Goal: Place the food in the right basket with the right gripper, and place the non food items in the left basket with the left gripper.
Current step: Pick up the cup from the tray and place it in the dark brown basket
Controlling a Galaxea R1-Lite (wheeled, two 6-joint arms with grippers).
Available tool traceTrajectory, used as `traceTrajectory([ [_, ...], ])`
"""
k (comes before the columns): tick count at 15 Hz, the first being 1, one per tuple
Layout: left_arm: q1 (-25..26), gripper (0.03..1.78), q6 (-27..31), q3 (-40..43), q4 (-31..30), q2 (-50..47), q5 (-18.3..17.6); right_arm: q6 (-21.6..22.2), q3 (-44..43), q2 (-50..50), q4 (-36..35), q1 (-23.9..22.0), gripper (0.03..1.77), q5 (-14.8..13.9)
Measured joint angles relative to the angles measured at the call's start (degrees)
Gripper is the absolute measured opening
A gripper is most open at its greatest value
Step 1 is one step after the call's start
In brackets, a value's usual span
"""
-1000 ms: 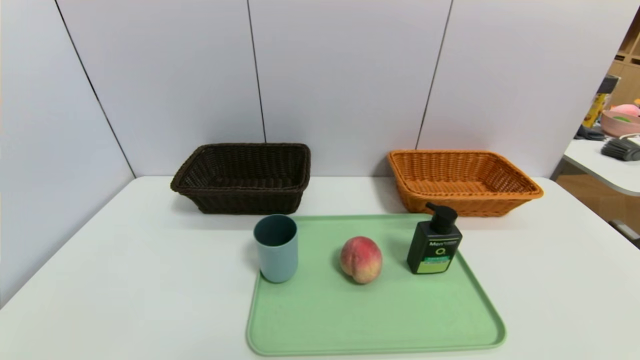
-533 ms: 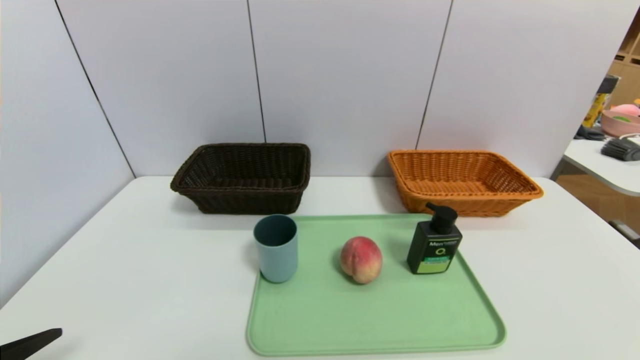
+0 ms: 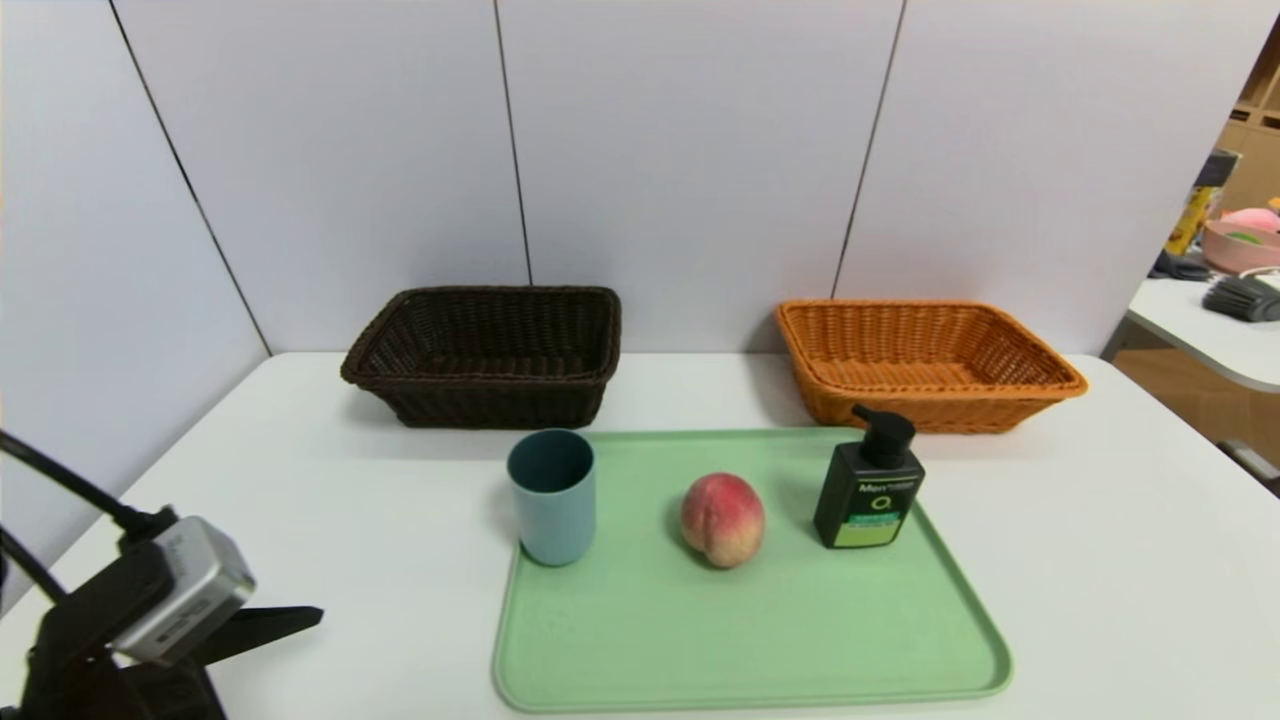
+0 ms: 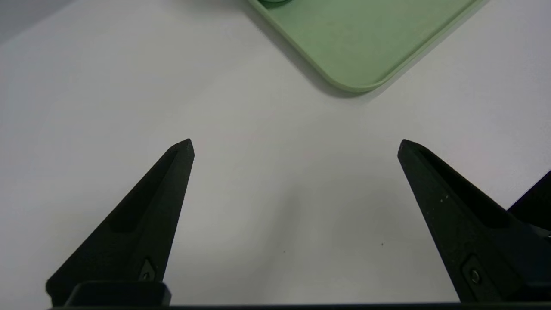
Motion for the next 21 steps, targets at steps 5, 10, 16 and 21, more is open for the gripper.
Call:
traceTrajectory([
  [5,-5.0,1.69,0.0,0.1,-16.7,13.0,0.4,0.0,0.0,0.0,0.0,0.0,1.70,0.0],
  [10,-5.3,1.69,-2.0,2.9,-32.5,20.7,5.4,0.0,0.0,0.0,0.0,0.0,1.70,0.0],
  [16,-5.6,1.69,-5.9,6.2,-50.2,27.9,8.8,0.0,0.0,0.0,0.0,0.0,1.70,0.0],
  [21,-11.9,1.69,-11.8,8.0,-59.2,32.6,18.9,0.0,0.0,0.0,0.0,0.0,1.70,0.0],
])
